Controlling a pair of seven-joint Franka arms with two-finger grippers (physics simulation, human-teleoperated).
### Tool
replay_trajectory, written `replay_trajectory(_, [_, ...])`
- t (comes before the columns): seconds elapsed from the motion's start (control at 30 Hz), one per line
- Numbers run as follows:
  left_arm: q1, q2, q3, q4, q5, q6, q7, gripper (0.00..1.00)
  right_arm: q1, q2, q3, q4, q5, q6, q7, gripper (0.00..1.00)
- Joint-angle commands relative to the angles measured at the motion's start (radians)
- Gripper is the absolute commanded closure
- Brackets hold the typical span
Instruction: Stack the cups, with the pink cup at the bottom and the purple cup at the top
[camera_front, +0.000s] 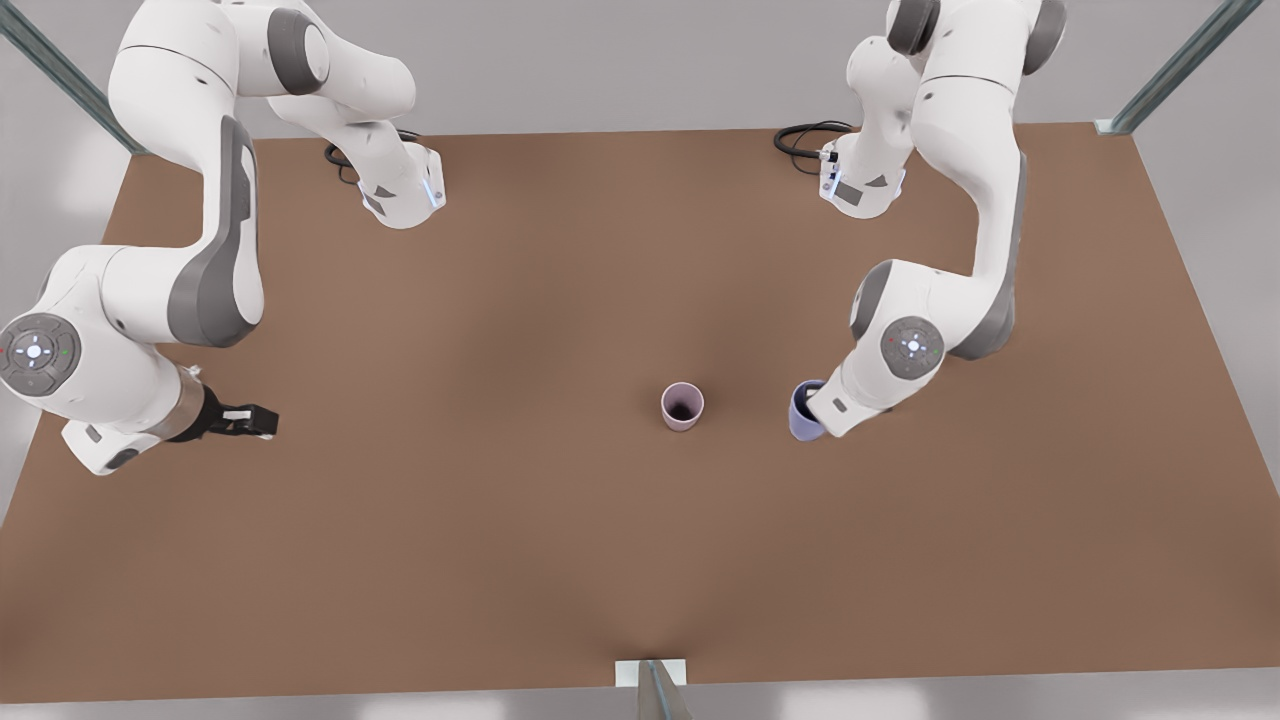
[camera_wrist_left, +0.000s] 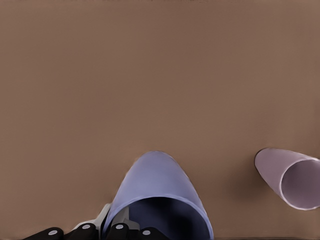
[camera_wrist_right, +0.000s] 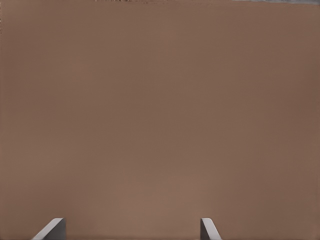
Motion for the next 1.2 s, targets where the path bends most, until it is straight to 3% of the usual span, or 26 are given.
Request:
replay_trajectory(0.0, [-0.021, 0.055, -0.016, 0.103, -0.062, -0.205, -0.416, 0.79, 0.0, -0.001, 0.0, 0.0, 0.002, 0.013, -0.096, 0.0])
replay_trajectory(0.07, [-0.047, 0.109, -0.02, 0.199, -0.082, -0.26, -0.497, 0.79, -0.006, -0.002, -0.002, 0.0, 0.003, 0.013, -0.096, 0.0])
replay_trajectory(0.37, [-0.105, 0.116, -0.049, 0.256, -0.195, -0.254, -0.663, 0.79, -0.008, 0.004, -0.002, 0.0, 0.025, 0.016, -0.096, 0.0])
replay_trajectory(0.57, [-0.145, 0.218, -0.048, 0.379, -0.227, -0.225, -0.747, 0.79, -0.008, 0.01, -0.002, 0.001, 0.025, 0.016, -0.096, 0.0])
replay_trajectory(1.17, [-0.154, 0.244, -0.069, 0.31, -0.224, -0.161, -0.732, 0.79, -0.006, 0.015, 0.0, 0.003, 0.025, 0.019, -0.094, 0.0])
